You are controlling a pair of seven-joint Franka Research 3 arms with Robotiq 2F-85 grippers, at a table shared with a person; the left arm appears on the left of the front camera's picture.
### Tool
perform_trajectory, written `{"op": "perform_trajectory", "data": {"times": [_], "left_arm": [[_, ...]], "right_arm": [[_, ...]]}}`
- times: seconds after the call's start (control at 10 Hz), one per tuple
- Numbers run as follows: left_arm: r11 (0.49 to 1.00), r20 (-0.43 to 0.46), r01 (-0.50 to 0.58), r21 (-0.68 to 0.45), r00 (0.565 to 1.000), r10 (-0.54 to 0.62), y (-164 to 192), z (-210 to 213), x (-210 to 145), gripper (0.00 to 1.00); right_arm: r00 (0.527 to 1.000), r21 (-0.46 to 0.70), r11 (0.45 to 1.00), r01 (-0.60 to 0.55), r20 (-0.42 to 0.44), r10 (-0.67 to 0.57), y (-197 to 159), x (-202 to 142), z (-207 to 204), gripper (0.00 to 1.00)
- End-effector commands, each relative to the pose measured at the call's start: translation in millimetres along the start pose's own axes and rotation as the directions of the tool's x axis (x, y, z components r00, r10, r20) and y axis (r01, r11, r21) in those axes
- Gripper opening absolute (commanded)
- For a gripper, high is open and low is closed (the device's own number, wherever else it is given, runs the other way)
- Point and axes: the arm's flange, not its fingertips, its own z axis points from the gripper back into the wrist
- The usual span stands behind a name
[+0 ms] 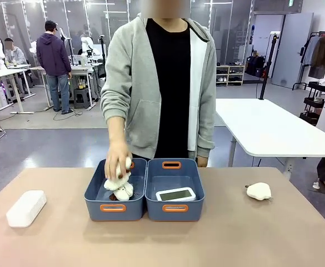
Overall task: Sort the digital clocks into the basket.
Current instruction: Pick up the Digital clock from the table and place it into the empty Plastic storage basket.
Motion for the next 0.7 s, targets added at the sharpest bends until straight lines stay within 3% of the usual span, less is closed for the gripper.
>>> {"op": "perform_trajectory", "data": {"times": [0.0, 0.1, 0.2, 0.3, 0.4, 0.5, 0.6], "left_arm": [[0.941, -0.148, 0.033, 0.336, 0.989, 0.019, -47.1, -32.6, 10.2, 1.0], [0.88, -0.177, 0.033, 0.473, 0.983, 0.058, -53.1, -52.7, 23.7, 1.0], [0.767, -0.223, 0.084, 0.636, 0.972, 0.079, -57.4, -76.8, 37.5, 1.0], [0.678, -0.283, 0.155, 0.719, 0.956, 0.081, -56.2, -109.8, 56.6, 1.0], [0.619, -0.306, 0.199, 0.76, 0.95, 0.07, -55.5, -137.4, 71.4, 1.0], [0.591, -0.292, 0.217, 0.777, 0.956, 0.034, -58.2, -164.1, 79.3, 1.0], [0.566, -0.295, 0.203, 0.799, 0.953, 0.075, -57.1, -187.5, 82.7, 1.0]], "right_arm": [[1.0, 0.001, 1.0, 0.004, -0.004, -0.004, 1.4, 0.1, -0.6, 1.0], [1.0, 0.001, 1.0, 0.004, -0.004, -0.004, 1.4, 0.1, -0.6, 1.0], [1.0, 0.001, 1.0, 0.004, -0.004, -0.004, 1.4, 0.1, -0.6, 1.0], [1.0, 0.001, 1.0, 0.004, -0.004, -0.004, 1.4, 0.1, -0.6, 1.0], [1.0, 0.001, 1.0, 0.004, -0.004, -0.004, 1.4, 0.1, -0.6, 1.0], [1.0, 0.001, 1.0, 0.004, -0.004, -0.004, 1.4, 0.1, -0.6, 1.0], [1.0, 0.001, 1.0, 0.004, -0.004, -0.004, 1.4, 0.1, -0.6, 1.0]]}}
